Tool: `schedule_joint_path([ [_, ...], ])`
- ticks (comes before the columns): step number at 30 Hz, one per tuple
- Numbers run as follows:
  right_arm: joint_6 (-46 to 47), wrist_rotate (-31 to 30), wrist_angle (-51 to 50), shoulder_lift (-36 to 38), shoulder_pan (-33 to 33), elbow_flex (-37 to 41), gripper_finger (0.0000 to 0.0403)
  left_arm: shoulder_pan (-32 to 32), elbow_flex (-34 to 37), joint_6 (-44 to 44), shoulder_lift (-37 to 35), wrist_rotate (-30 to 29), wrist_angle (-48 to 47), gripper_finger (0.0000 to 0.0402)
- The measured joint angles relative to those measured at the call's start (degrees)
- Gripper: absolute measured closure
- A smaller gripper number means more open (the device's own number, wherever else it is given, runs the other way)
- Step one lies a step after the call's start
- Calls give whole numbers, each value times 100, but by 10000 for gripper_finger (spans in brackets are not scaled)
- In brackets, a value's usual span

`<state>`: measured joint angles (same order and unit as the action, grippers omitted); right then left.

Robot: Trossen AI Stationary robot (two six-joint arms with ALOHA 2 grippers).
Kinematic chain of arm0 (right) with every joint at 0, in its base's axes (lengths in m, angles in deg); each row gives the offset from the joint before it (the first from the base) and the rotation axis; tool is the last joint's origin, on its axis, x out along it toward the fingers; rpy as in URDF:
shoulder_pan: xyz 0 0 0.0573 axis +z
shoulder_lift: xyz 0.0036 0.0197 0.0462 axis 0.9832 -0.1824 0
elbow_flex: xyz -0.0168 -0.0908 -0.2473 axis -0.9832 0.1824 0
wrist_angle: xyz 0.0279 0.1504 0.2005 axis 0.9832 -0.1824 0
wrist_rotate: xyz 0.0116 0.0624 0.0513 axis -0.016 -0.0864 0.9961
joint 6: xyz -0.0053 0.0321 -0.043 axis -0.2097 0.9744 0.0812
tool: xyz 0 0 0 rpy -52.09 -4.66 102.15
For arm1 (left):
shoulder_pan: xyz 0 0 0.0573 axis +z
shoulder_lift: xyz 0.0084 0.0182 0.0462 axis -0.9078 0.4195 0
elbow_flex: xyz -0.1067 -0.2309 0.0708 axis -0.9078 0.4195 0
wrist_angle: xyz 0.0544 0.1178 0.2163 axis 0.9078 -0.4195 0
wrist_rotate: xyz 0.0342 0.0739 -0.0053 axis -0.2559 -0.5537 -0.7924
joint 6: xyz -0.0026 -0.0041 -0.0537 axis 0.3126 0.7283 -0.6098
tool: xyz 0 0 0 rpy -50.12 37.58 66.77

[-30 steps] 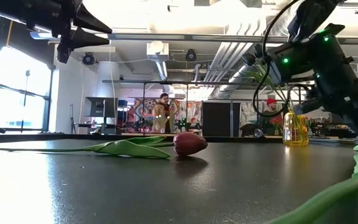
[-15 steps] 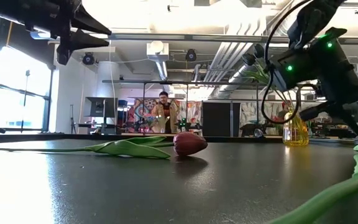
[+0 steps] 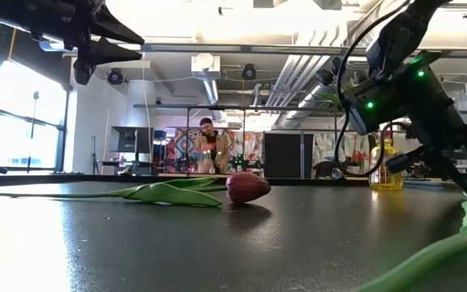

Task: Sort flowers into vase by color
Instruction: Put the black flower into the yellow vase

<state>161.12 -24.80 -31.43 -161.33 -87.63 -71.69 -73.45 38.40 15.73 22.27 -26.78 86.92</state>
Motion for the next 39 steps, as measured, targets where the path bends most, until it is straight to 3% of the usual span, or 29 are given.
schedule_joint_path([
  [4,-159,90,207,-6,78,-91,331,0,0,2,0,8,-28,284],
  [12,-1069,-748,212,3,255,-760,338,0,0,124,0,-93,-92,284],
  [20,-424,-698,-975,3,310,-1032,354,0,2,155,0,-147,-92,284],
  [31,135,-165,-407,-14,508,-322,354,0,2,131,0,-163,-98,284],
  [39,172,-209,143,-14,531,-124,354,0,4,105,0,-134,-127,284],
])
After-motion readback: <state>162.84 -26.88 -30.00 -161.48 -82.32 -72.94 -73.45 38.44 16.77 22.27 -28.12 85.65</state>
